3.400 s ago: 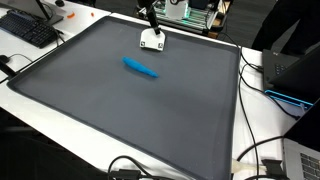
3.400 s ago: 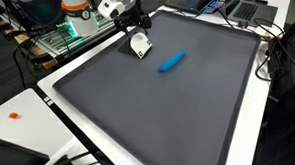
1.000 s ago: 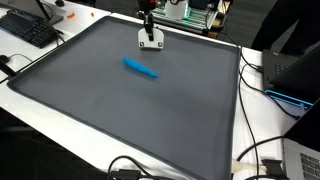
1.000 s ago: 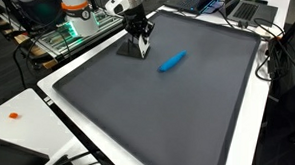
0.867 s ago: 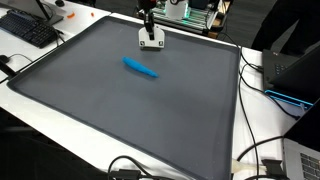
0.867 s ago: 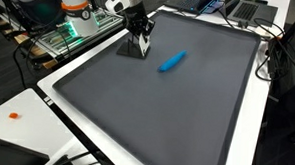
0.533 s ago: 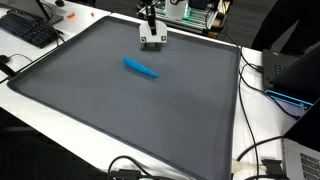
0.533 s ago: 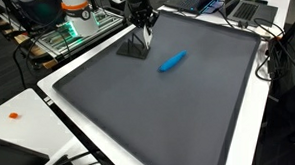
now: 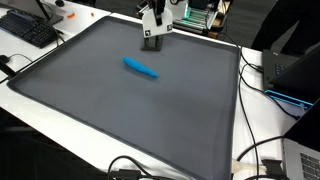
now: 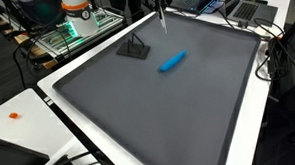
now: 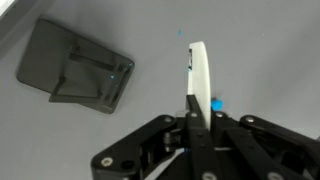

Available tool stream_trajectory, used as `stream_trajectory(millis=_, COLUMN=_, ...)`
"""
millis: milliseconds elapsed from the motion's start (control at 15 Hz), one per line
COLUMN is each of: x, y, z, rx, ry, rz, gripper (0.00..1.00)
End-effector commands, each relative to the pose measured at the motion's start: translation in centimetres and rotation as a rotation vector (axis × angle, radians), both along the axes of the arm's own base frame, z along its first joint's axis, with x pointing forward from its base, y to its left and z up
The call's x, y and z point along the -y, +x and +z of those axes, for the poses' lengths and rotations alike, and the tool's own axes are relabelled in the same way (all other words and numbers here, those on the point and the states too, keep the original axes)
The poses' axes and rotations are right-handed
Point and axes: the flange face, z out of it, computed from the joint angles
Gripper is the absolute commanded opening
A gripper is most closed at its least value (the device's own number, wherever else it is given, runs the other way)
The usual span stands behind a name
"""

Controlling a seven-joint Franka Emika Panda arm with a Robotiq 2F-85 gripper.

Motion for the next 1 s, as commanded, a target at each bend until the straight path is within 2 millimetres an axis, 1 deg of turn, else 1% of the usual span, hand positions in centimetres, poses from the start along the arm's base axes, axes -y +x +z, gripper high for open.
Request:
stream_trajectory(millis=0, x=-2.2, y=2.8, z=0.6, rx=-0.030, ry=-0.017, rz=0.194, gripper=0.01)
stream_trajectory(millis=267, x=-4.3, y=5.7, z=0.5, rx=-0.048, ry=-0.069, rz=0.394, gripper=0.01)
stream_trajectory(millis=533, x=-5.3, y=8.1, z=-0.6, rx=-0.073, ry=-0.161, rz=0.568, gripper=0.01)
stream_trajectory(millis=600, x=-4.9, y=6.8, z=0.1, rx=-0.045, ry=-0.126, rz=0.495, gripper=0.01)
stream_trajectory(millis=667, x=-5.1, y=7.2, z=-0.2, rx=-0.047, ry=-0.128, rz=0.502, gripper=0.04)
stream_trajectory(millis=933, x=-5.1, y=7.3, z=0.0, rx=-0.044, ry=-0.128, rz=0.501, gripper=0.04)
